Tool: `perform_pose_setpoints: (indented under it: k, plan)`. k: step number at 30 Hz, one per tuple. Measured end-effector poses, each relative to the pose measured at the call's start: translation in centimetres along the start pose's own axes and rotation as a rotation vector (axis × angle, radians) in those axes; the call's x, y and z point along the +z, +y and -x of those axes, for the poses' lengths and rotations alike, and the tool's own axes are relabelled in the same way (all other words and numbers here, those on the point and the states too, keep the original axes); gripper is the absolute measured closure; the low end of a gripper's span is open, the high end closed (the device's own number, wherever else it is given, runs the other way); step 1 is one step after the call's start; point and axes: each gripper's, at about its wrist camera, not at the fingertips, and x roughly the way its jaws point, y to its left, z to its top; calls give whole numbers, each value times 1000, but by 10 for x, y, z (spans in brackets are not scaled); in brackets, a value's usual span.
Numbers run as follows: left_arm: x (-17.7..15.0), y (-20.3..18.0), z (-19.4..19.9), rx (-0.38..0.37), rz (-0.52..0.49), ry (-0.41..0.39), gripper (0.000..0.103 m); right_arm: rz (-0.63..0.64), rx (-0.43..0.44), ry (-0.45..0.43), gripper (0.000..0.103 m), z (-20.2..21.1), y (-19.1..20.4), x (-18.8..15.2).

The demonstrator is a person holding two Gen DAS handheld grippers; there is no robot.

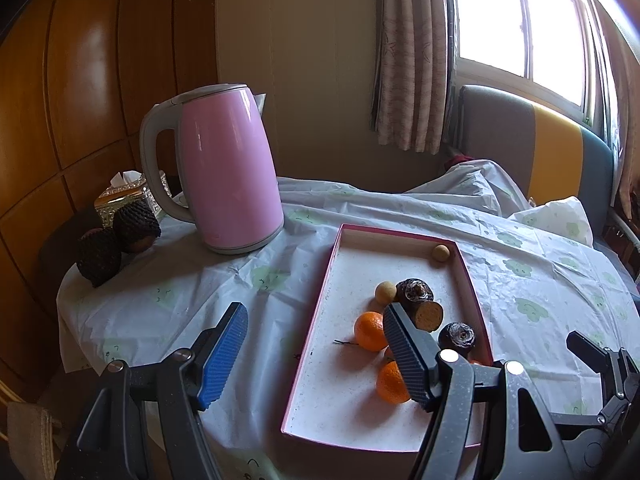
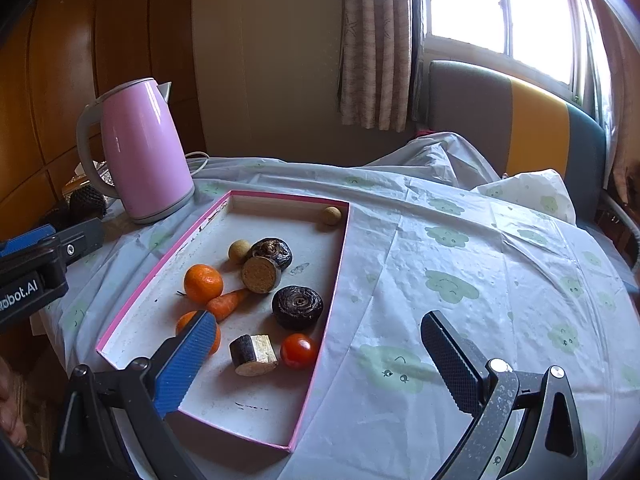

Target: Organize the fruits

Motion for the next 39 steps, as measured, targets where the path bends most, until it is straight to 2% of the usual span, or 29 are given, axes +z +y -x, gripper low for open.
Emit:
perform_pose_setpoints:
  k: [8,37,38,39]
  plan:
    - [-1,0,-5,1,4,26,32,6,5,8,0,-3,1,-1]
    - [-1,2,2,-8,0,18,32,18,2,10,0,-2,4,-2]
    - [-1,1,3,-5,-7,11,33,18,1,11,0,-2,4,-2]
    - [0,1,4,-2,-13,6,41,18,0,11,0,-2,3,-2]
